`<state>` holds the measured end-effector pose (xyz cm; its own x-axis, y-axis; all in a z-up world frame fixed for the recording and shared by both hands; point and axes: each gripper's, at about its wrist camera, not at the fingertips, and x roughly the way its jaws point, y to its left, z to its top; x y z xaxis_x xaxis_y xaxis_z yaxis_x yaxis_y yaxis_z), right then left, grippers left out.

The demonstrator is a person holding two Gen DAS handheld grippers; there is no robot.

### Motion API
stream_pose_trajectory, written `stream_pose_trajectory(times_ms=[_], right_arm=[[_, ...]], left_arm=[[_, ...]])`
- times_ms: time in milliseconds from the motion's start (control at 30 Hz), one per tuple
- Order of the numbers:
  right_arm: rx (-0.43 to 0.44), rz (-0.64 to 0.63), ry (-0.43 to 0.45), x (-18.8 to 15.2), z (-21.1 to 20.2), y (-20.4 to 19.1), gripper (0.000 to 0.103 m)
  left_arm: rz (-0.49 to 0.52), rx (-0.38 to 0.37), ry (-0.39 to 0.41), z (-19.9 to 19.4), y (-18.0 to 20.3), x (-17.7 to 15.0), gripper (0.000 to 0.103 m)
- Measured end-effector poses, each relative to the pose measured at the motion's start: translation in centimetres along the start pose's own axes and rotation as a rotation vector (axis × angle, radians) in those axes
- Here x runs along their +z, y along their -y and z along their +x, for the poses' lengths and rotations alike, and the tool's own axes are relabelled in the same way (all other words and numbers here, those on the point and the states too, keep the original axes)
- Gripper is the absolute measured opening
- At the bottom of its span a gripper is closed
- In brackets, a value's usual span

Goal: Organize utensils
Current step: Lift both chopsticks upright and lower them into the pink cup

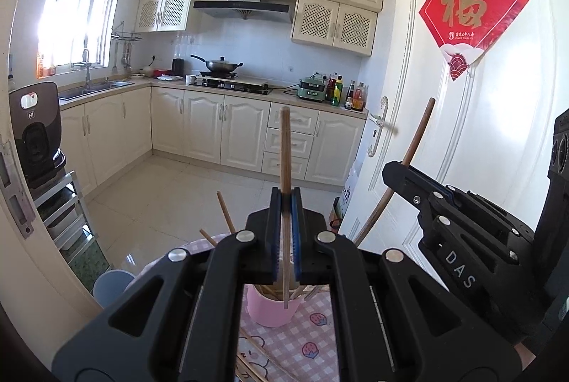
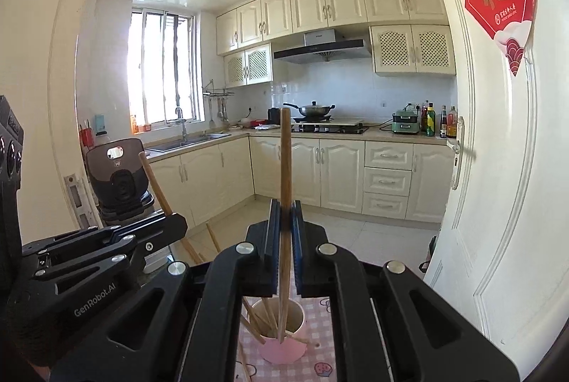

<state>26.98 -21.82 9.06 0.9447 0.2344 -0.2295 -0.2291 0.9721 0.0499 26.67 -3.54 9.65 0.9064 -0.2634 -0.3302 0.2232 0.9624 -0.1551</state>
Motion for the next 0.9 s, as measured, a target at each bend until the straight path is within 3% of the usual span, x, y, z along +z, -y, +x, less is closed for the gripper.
stream_pose_trajectory(times_ms=[433,900], right_arm=[[0.002,-0.010,-0.006,-1.4,2.1,0.6,0.005],[0.028,-0.026,-0.110,-3.5,3.4,0.2,0.005]], left_arm=[[-0.014,-0.003,0.031,1.3,-0.2,0.2,0.006],[0.025,0.018,-0.098,4.8,-0.5,-3.6,0.006]])
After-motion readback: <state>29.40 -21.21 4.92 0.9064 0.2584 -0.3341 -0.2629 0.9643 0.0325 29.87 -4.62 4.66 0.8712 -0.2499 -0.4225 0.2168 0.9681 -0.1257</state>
